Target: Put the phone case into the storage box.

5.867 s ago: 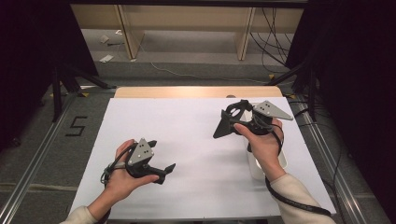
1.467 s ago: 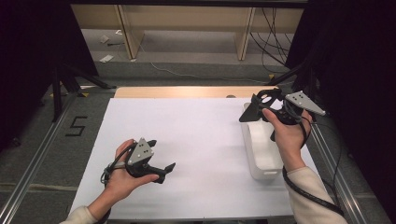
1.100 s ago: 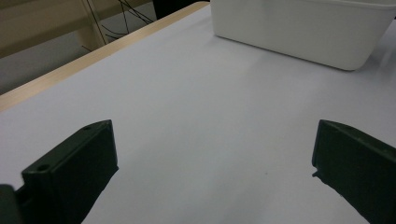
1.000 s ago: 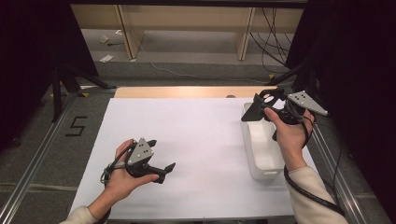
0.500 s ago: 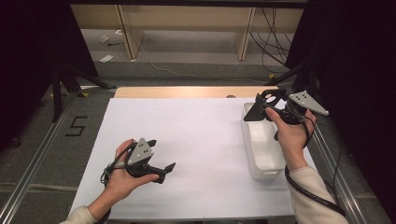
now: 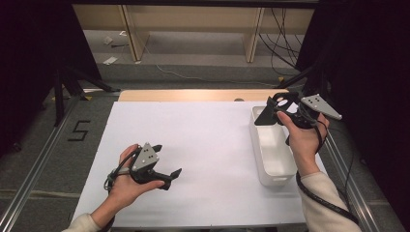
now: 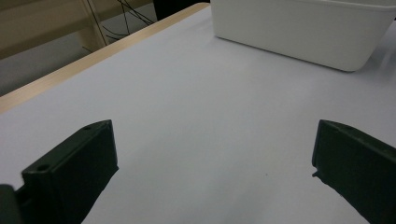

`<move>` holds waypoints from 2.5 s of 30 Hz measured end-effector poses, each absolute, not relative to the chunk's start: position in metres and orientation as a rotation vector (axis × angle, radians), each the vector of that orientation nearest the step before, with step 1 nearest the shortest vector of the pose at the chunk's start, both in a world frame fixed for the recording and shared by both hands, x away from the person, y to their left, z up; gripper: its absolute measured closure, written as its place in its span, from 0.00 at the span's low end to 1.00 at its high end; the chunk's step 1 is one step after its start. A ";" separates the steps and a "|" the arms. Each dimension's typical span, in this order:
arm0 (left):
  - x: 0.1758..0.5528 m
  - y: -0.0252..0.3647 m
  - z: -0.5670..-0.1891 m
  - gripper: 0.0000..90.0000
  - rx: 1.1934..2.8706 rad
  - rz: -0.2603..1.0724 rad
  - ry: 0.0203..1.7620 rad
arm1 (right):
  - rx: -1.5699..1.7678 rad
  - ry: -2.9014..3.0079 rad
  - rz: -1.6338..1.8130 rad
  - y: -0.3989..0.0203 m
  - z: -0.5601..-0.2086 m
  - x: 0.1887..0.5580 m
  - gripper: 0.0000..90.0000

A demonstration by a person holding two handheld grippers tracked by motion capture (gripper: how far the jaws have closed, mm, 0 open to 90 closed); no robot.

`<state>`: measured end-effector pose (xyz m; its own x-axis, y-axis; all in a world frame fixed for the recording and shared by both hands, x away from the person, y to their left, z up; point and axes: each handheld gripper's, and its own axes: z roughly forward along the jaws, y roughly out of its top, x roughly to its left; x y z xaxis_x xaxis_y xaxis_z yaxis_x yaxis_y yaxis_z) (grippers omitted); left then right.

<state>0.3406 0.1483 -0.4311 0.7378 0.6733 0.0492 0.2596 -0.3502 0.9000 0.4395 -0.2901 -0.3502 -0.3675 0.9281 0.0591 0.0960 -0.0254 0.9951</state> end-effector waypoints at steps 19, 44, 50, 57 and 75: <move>0.341 0.148 -0.431 0.00 1.929 0.514 0.713 | 1.120 1.533 1.451 -0.295 -0.353 0.442 0.18; 0.341 0.148 -0.431 0.00 1.929 0.516 0.712 | 1.136 1.547 1.424 -0.298 -0.359 0.445 0.18; 0.341 0.148 -0.431 0.00 1.928 0.516 0.712 | 1.141 1.554 1.414 -0.298 -0.360 0.446 0.18; 0.341 0.148 -0.431 0.00 1.928 0.516 0.711 | 1.144 1.562 1.402 -0.298 -0.363 0.447 0.18; 0.341 0.148 -0.431 0.00 1.928 0.513 0.711 | 1.148 1.584 1.386 -0.297 -0.367 0.449 0.18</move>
